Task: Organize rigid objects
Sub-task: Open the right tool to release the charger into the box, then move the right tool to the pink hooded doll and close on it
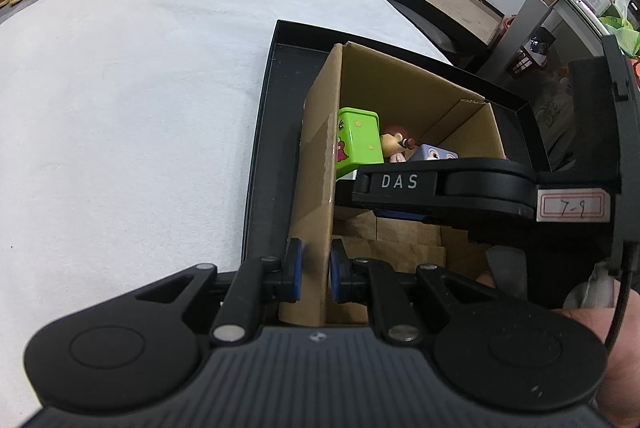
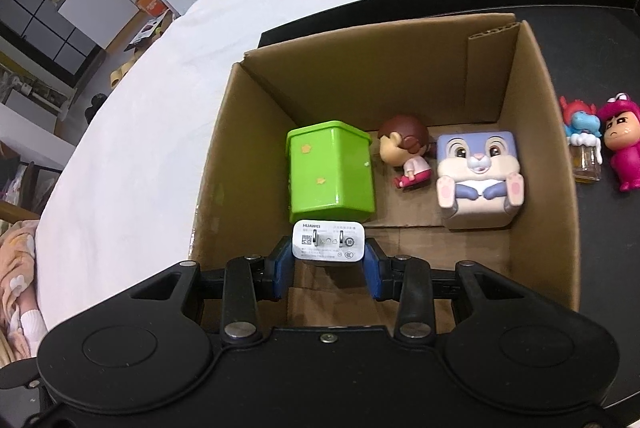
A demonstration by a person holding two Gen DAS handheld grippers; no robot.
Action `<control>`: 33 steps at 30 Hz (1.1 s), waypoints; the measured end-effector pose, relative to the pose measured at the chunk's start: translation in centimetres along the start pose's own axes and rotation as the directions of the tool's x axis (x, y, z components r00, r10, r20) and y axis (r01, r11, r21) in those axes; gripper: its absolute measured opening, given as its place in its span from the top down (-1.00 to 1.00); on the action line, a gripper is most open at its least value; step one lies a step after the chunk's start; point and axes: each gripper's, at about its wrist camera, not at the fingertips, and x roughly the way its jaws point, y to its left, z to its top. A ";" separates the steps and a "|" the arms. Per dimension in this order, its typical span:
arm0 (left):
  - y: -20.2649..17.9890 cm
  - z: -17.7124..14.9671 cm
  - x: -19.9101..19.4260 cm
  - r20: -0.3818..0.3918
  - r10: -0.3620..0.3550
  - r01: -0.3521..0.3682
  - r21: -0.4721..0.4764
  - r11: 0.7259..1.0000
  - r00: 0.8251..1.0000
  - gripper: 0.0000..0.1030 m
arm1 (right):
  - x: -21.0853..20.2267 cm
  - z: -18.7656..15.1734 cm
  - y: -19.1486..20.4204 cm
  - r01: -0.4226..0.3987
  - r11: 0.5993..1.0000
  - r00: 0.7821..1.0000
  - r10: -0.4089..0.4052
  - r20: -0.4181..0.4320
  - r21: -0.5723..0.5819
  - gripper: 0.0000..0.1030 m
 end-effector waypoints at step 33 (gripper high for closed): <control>-0.5 0.1 0.4 -0.004 0.040 -0.040 0.002 0.999 0.999 0.75 | -9.6 1.3 -4.5 -0.007 1.000 0.990 0.005 0.138 0.010 -0.16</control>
